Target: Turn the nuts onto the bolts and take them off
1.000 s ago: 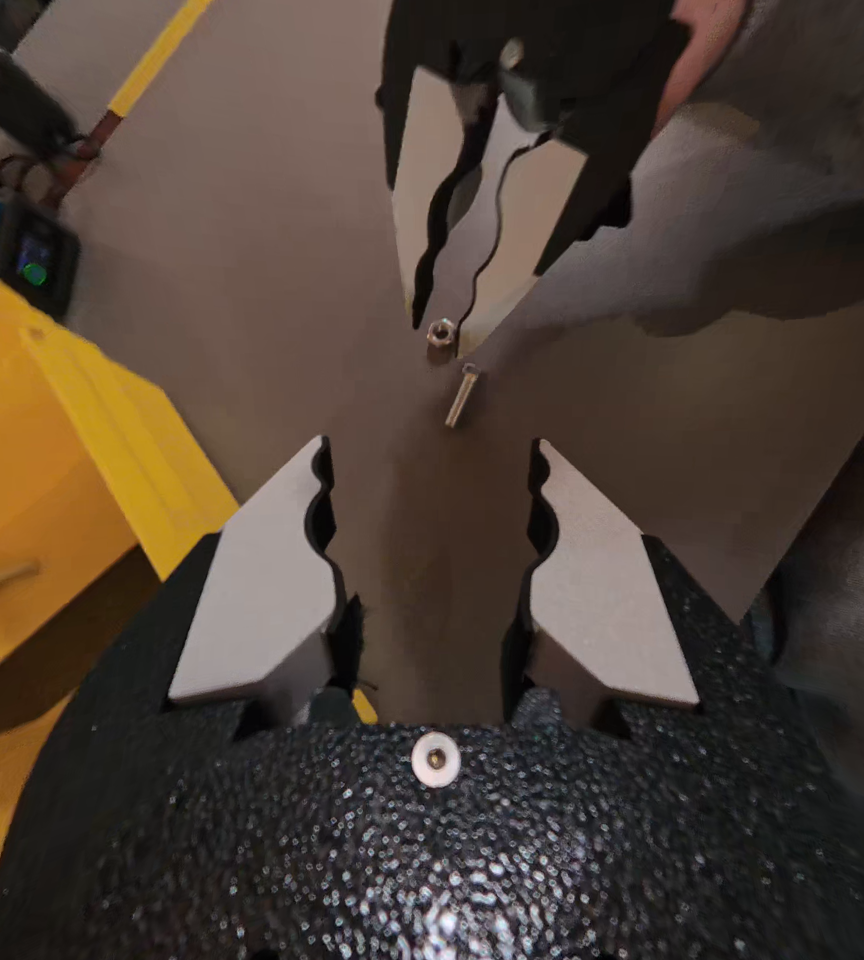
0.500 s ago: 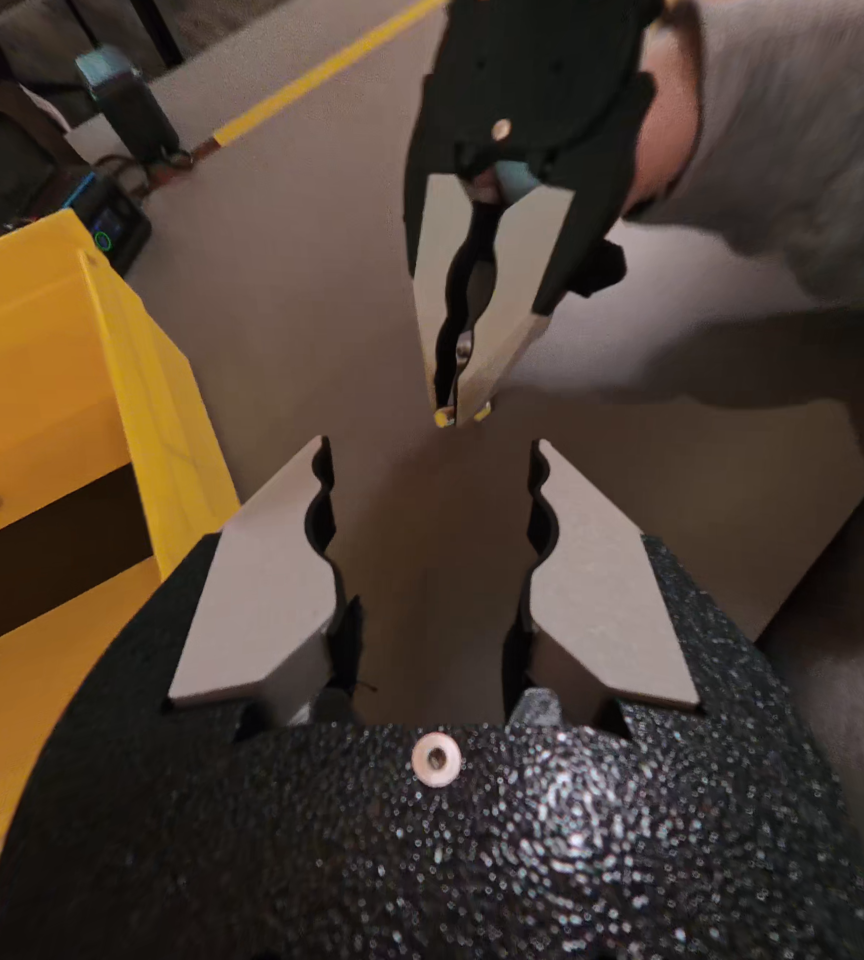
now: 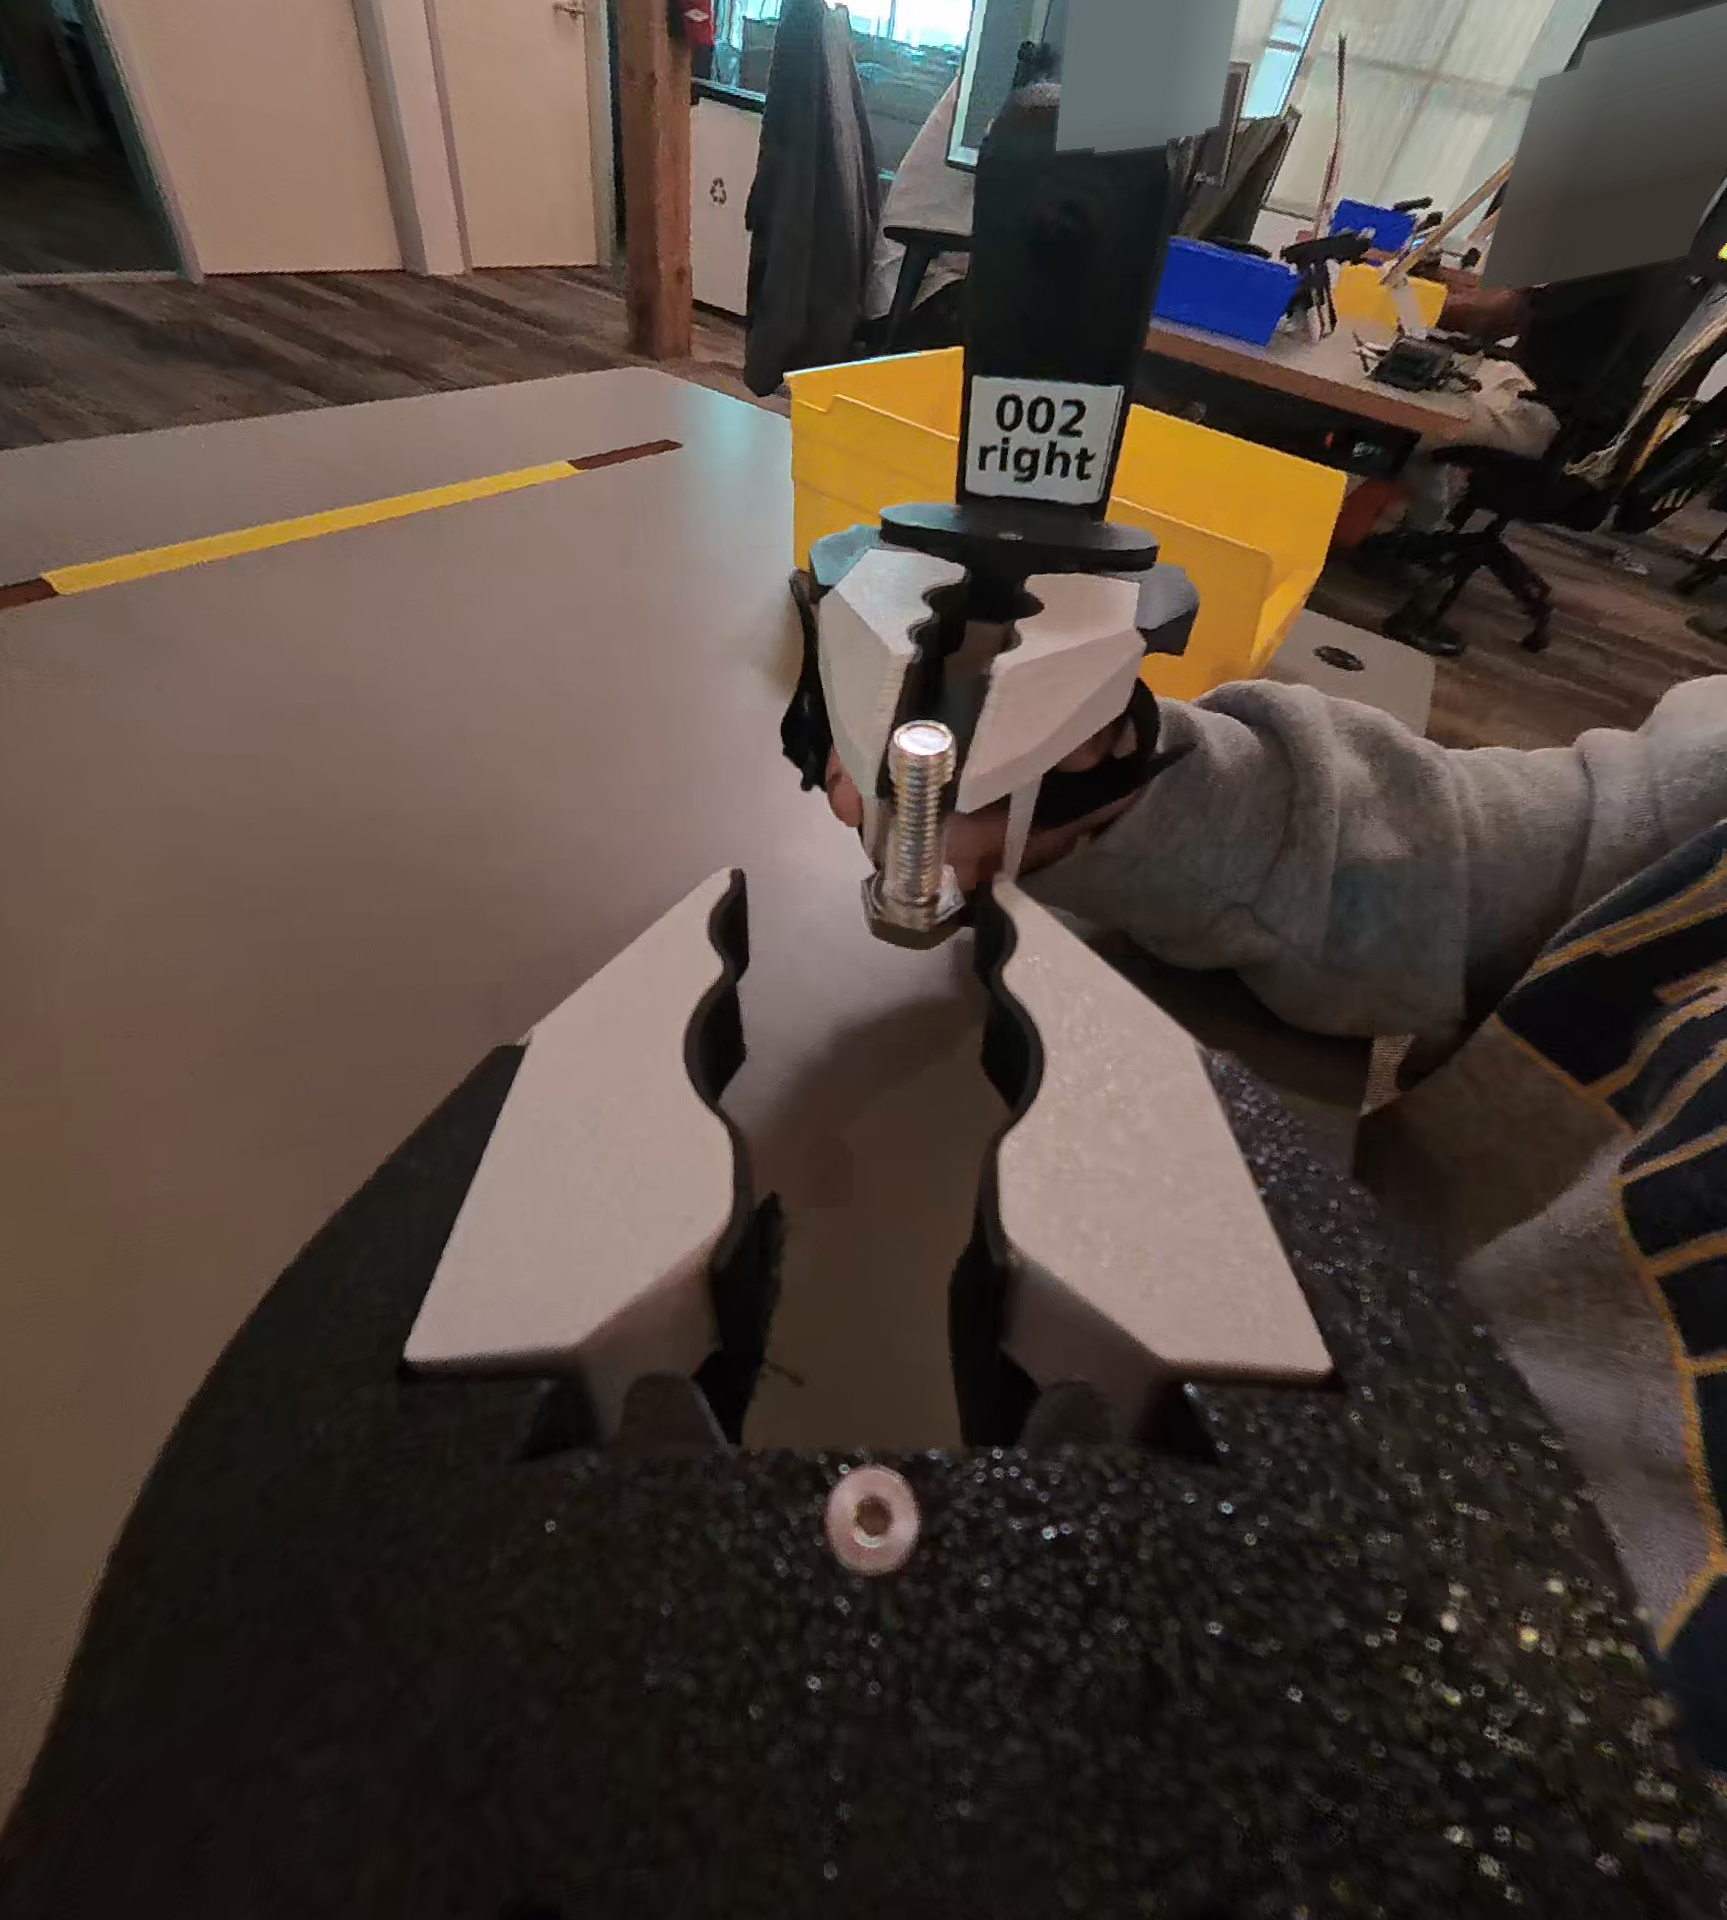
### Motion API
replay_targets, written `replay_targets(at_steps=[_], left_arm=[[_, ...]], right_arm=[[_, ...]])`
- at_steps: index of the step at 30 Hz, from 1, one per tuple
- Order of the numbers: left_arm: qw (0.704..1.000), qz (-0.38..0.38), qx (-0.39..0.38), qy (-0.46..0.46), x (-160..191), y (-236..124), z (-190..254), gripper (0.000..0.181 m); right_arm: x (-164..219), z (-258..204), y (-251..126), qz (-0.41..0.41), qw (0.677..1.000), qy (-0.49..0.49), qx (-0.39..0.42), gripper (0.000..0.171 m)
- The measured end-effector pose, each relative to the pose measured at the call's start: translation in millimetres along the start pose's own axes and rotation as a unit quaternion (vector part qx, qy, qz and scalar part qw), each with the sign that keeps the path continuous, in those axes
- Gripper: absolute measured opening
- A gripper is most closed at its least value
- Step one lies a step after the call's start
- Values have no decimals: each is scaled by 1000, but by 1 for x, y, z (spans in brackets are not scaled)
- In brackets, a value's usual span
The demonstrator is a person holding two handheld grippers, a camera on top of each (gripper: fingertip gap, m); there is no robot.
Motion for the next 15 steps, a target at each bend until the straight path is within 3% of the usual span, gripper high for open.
replay_targets(at_steps=[5, 11, 13, 15], left_arm=[[1000, 12, 1, 20, -1, 2, 3, 17], [996, 3, -55, 75, 2, 4, -2, 16], [992, -1, -100, 80, 4, 0, -14, 16], [988, 7, -133, 72, 7, -6, -27, 16]], right_arm=[[-1, 3, -4, 16, 1000, 6, 9, 7], [5, 8, -10, 16, 1000, 14, 15, 8], [11, 28, -19, -3, 997, 30, 75, 25], [38, 62, -33, -100, 976, 55, 184, 36]])
Point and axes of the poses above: each gripper's, where its closed fingertips meet, y out along the fingers, x out of its underside, z = x × y across the jaws, the point moved 2 cm from there along -y, back along the fingers, and after that the axes turned 11 degrees about -z, right-handed, at the moved point
